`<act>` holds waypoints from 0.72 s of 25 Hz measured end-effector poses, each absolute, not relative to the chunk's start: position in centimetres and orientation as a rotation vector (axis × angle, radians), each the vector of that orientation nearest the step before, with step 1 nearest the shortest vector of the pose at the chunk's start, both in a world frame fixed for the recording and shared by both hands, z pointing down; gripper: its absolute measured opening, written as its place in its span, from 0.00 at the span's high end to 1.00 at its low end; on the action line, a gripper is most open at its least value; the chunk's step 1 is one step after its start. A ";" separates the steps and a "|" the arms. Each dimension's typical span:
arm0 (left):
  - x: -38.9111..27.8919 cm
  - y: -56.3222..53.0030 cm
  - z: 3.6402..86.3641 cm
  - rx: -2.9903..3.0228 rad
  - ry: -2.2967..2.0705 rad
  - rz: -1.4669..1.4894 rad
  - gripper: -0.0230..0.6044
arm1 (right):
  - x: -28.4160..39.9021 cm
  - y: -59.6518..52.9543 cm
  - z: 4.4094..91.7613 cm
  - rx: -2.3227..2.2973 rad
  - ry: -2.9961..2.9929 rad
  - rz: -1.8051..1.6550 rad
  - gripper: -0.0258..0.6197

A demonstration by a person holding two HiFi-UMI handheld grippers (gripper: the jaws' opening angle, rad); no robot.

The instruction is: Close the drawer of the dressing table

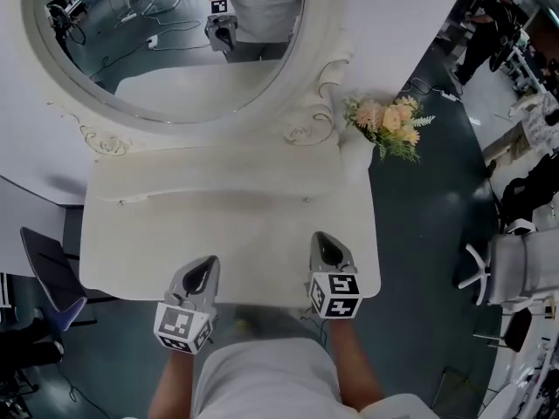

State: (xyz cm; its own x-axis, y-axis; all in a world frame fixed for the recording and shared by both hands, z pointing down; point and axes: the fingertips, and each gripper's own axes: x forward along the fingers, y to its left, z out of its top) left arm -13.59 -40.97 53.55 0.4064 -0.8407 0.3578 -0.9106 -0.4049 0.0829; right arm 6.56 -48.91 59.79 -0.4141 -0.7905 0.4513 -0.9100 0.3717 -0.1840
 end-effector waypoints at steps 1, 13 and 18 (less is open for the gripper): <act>-13.7 -40.7 53.3 2.404 -1.535 0.371 0.97 | 6.6 -48.5 59.4 1.510 -2.351 0.588 0.94; -14.7 -36.2 49.6 2.463 -1.513 0.293 0.97 | 7.1 -41.5 55.2 1.590 -2.358 0.578 0.96; -16.0 -34.1 48.0 2.473 -1.542 0.265 0.97 | 6.9 -38.4 53.3 1.601 -2.372 0.553 0.96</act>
State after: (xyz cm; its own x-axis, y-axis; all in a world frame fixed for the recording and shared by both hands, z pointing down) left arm -15.97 -34.06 47.98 0.4350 -0.8610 0.2636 -0.8996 -0.4282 0.0859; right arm 6.89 -38.44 53.33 -0.3787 -0.8397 0.3892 -0.9253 0.3332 -0.1813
